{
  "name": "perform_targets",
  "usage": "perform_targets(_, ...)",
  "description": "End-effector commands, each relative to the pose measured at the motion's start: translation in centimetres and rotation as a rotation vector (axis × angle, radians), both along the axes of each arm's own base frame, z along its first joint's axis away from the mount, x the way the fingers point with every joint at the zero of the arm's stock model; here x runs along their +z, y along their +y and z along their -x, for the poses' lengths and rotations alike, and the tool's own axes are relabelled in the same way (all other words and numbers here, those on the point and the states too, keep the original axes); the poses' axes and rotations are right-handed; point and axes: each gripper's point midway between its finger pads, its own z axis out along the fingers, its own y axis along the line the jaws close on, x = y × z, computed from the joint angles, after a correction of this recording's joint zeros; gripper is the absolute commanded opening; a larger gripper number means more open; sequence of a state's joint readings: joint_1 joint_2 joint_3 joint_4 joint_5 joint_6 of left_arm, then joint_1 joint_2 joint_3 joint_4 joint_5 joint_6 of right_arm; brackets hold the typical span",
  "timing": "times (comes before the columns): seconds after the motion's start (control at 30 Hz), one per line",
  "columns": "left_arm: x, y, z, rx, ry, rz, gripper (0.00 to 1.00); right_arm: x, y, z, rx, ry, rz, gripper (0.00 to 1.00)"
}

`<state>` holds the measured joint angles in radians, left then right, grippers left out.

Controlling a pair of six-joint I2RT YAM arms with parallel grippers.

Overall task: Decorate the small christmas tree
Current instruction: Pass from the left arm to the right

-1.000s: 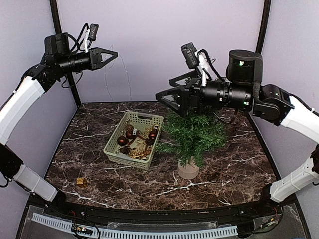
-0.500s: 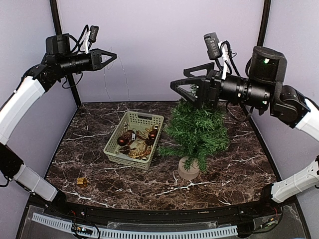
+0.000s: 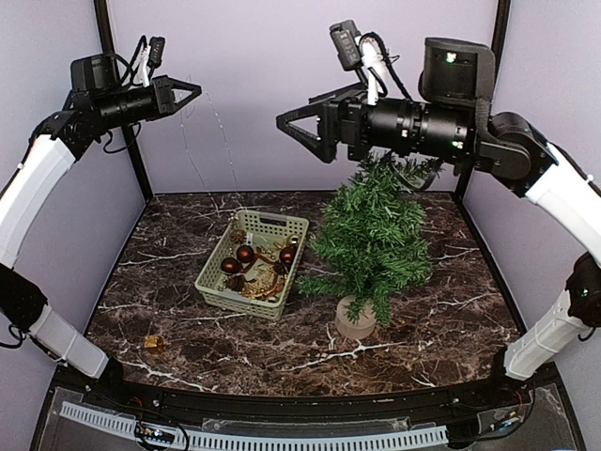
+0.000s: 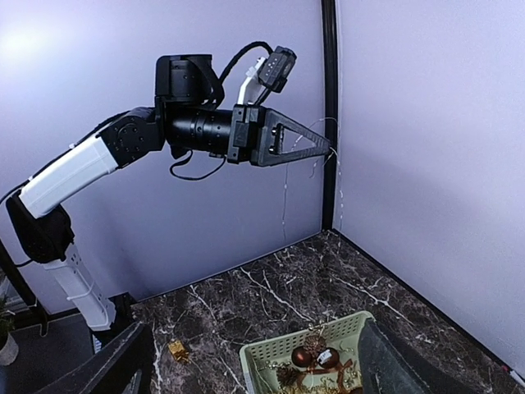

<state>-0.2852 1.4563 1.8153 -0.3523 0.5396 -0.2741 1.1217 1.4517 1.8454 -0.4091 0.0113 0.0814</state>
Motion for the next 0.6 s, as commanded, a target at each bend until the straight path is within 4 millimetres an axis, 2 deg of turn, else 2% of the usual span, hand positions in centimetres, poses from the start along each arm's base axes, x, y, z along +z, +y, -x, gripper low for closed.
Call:
perform_targets(0.0, 1.4, -0.3, 1.1, -0.077, -0.013, 0.037, 0.01, -1.0, 1.9, -1.5, -0.063, 0.018, 0.079, 0.86)
perform_targets(0.13, 2.0, 0.2, 2.2, -0.069, -0.054, 0.009, 0.01, -2.4, 4.5, -2.8, -0.127, 0.02, 0.16, 0.85)
perform_targets(0.27, 1.8, 0.7, 3.0, -0.057, -0.06, -0.01, 0.01, -5.3, 7.3, -3.6, -0.151, 0.053, 0.221, 0.85)
perform_targets(0.4, 0.8, 1.2, 3.7, -0.041, -0.054, -0.027, 0.01, -9.6, 10.2, -4.6, -0.176, 0.109, 0.281, 0.83)
perform_targets(0.43, -0.2, 1.1, 3.5, -0.041, -0.036, -0.032, 0.01, -10.7, 10.8, -4.9, -0.187, 0.125, 0.295, 0.83)
perform_targets(0.47, 0.0, 1.2, 4.0, -0.047, -0.049, -0.028, 0.01, -11.7, 11.2, -5.2, -0.199, 0.139, 0.307, 0.83)
perform_targets(0.5, -0.9, 1.1, 3.9, -0.053, -0.03, -0.029, 0.01, -12.8, 11.7, -5.5, -0.211, 0.151, 0.321, 0.82)
perform_targets(0.57, -1.3, 0.9, 4.2, -0.069, -0.032, -0.024, 0.01, -14.7, 12.3, -6.2, -0.242, 0.171, 0.345, 0.82)
